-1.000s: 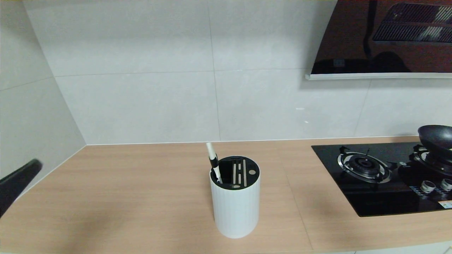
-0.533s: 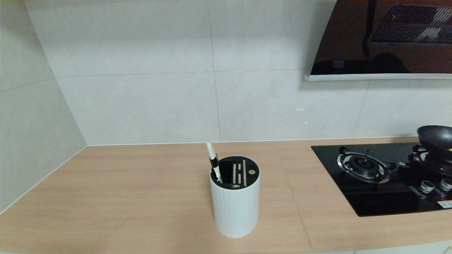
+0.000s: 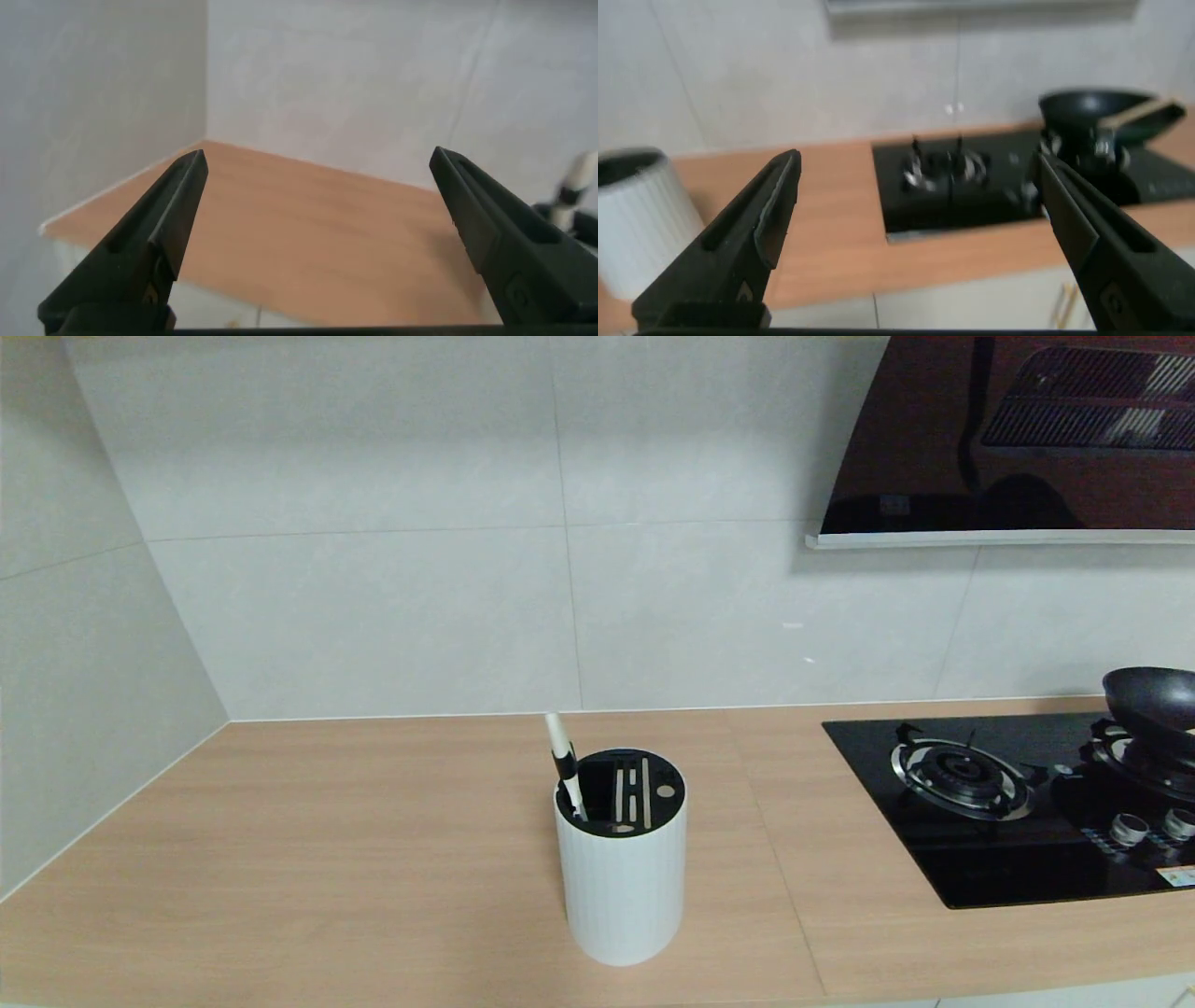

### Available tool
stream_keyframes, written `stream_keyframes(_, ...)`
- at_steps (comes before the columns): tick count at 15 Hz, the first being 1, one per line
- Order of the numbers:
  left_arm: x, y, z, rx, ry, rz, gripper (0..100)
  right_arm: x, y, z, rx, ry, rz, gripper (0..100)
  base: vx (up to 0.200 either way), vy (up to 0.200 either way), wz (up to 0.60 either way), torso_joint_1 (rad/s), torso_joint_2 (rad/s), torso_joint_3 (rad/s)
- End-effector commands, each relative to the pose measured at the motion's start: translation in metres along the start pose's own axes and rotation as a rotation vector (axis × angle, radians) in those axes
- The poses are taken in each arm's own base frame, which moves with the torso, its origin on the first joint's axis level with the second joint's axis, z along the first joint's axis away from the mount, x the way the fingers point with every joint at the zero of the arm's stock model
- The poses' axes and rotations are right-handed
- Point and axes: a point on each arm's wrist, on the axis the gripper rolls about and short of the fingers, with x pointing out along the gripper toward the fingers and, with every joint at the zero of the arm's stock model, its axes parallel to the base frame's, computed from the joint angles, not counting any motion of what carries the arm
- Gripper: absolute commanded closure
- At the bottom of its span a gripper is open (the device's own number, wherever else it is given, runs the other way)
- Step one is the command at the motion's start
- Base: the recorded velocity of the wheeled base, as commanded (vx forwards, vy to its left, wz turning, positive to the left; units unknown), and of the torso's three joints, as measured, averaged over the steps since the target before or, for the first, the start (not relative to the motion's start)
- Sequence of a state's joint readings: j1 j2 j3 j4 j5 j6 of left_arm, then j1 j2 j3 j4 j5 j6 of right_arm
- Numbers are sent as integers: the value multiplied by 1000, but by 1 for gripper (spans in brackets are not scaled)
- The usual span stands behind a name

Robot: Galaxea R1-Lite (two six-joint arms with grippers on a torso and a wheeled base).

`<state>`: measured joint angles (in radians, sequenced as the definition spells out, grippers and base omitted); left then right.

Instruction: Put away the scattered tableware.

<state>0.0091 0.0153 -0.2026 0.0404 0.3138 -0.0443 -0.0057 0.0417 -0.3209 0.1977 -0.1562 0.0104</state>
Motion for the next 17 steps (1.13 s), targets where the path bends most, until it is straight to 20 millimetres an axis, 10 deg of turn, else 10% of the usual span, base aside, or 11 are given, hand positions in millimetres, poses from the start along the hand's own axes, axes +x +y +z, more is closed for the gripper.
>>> stream_keyframes(1,9,-2,-43,48,116,-24,0,11,1,-29,-29,36,-19,0,0,0,0,0,0,0)
stream_keyframes(6,9,-7,-53,98,149,-289,0,22,5,-64,-68,42,111,0,0,0,0,0,0,0)
stream_keyframes(17,9,-7,-53,69,155,-305,0,22,8,-68,-28,84,226,0,0,0,0,0,0,0)
